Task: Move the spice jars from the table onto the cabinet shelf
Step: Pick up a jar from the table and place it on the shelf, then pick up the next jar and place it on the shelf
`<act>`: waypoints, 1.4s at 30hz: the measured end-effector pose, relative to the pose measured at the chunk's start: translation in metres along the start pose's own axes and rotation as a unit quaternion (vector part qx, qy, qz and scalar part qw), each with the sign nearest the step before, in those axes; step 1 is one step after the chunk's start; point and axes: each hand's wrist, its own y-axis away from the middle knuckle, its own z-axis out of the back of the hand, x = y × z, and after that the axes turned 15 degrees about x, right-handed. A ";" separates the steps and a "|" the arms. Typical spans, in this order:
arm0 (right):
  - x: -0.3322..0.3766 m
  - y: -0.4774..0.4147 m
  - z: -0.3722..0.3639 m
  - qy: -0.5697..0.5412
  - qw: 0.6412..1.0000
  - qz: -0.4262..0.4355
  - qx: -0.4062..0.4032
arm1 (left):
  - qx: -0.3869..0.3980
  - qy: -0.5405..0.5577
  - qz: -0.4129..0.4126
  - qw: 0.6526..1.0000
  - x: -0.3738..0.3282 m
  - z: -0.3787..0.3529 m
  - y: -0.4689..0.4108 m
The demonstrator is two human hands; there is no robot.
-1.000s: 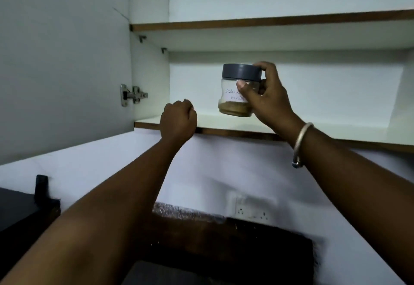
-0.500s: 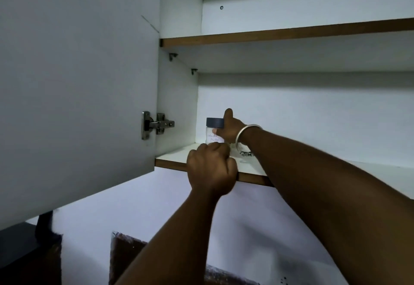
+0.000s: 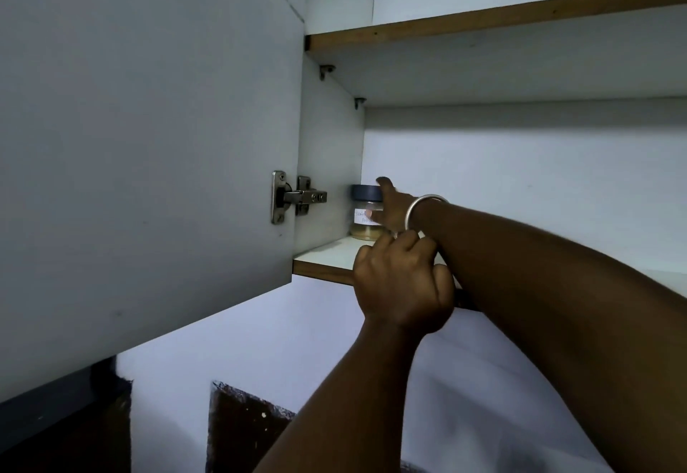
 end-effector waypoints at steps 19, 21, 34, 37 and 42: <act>-0.007 0.355 -0.067 0.048 0.989 0.111 -0.084 | 0.192 0.101 0.078 0.973 -0.085 0.065 0.071; -0.012 0.394 -0.110 -0.013 0.982 0.111 -0.153 | 0.182 0.166 0.038 0.968 -0.108 0.081 0.125; -0.095 0.656 -0.410 0.170 0.911 -0.036 0.374 | 0.551 0.236 0.179 0.780 -0.140 0.078 0.531; -0.105 0.688 -0.437 0.215 0.882 -0.013 0.420 | 0.583 0.256 0.193 0.746 -0.144 0.077 0.558; -0.110 0.692 -0.449 0.209 0.912 0.006 0.353 | 0.623 0.264 0.192 0.711 -0.153 0.072 0.574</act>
